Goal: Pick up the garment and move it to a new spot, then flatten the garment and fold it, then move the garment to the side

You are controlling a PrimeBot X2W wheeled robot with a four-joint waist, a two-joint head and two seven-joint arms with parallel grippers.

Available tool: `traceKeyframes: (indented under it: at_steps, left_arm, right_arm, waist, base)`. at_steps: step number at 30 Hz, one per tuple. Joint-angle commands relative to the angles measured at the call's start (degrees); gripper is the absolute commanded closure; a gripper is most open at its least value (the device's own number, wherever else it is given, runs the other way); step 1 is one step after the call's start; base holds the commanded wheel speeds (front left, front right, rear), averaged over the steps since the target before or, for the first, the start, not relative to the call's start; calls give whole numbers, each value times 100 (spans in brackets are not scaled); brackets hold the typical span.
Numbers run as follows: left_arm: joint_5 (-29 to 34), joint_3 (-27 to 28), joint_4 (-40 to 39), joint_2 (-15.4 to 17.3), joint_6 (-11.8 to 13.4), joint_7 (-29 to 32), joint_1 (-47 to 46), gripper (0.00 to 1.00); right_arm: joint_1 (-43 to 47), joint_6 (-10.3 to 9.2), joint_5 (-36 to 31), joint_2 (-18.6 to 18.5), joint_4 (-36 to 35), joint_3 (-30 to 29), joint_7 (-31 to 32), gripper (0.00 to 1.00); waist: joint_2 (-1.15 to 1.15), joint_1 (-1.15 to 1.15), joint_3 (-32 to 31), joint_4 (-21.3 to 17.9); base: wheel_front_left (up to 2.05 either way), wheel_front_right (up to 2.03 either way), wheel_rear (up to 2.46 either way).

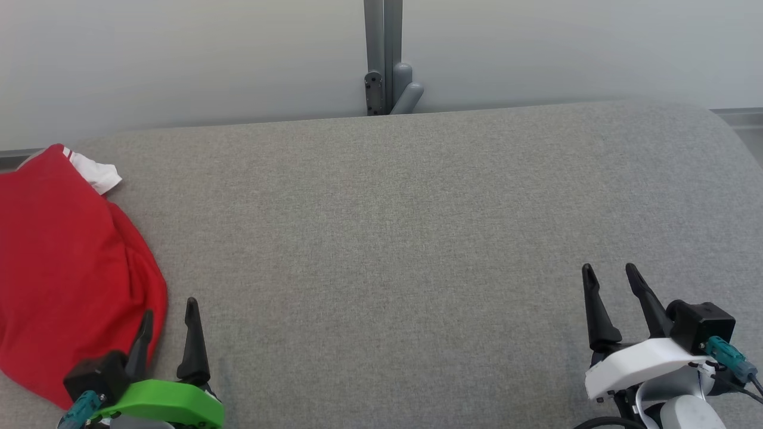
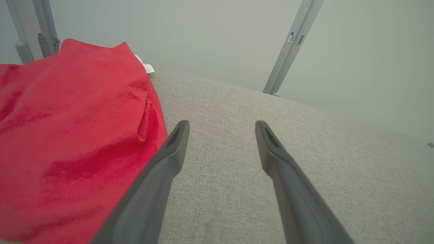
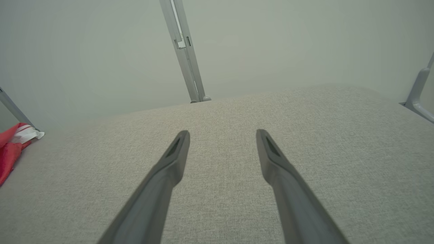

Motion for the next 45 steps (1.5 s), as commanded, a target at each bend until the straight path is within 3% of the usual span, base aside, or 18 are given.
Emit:
traceKeyframes:
  at_steps: [1, 20, 45]
  left_arm:
    - [210, 12, -49, 76, 46, -58, 39, 0]
    - [1165, 5, 41, 95, 107, -298, 152, 0]
    - [1925, 290, 278, -122, -160, -566, 177, 0]
  right_arm:
    - [2, 1, -200, -49, -73, 0, -64, 0]
    - [94, 2, -1231, -106, -164, 52, -304, 0]
    - [297, 0, -1704, -39, -80, 69, -562, 0]
  waist:
    - [43, 0, -4, -2]
    - [53, 0, -10, 25]
    - [66, 0, -1, 38]
  base:
    - [0, 0, 0]
    - [0, 0, 0]
    - [0, 0, 0]
